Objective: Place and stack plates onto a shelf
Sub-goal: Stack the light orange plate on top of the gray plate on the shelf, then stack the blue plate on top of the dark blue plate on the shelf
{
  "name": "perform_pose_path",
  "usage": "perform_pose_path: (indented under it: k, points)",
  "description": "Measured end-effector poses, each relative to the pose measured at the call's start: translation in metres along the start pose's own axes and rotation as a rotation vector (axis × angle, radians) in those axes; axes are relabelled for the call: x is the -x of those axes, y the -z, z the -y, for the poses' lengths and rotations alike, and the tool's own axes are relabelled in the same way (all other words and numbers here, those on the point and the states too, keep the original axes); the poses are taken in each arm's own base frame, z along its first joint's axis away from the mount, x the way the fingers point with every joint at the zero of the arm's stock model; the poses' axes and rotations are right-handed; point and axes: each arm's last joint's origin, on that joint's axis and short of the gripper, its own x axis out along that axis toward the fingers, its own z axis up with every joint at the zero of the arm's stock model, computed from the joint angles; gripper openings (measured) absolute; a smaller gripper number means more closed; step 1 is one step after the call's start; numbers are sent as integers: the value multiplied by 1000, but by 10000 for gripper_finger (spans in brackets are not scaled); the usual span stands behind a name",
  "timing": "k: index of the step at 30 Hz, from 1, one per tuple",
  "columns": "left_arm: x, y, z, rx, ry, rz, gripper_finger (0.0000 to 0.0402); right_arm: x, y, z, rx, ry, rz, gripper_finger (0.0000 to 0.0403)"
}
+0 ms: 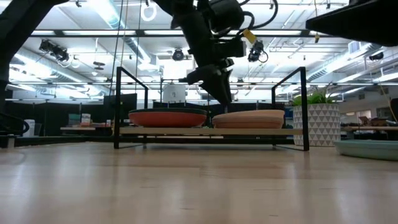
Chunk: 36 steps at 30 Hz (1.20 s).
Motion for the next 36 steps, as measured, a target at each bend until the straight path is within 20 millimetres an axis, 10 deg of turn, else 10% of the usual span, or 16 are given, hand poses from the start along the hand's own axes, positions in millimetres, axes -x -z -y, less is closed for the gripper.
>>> perform_pose_path:
  k: [9,21,30,36]
  points:
    - [-17,-17,-25,402,-171,259,141,-13,2,19,41,264,-121,120]
    - [-74,-11,-6,338,-153,189,141,-18,3,28,45,374,-189,113]
    - [-6,-22,-19,337,-190,243,141,-17,3,27,46,367,-184,109]
    - [40,-26,10,324,80,216,141,-17,4,27,63,378,-203,109]
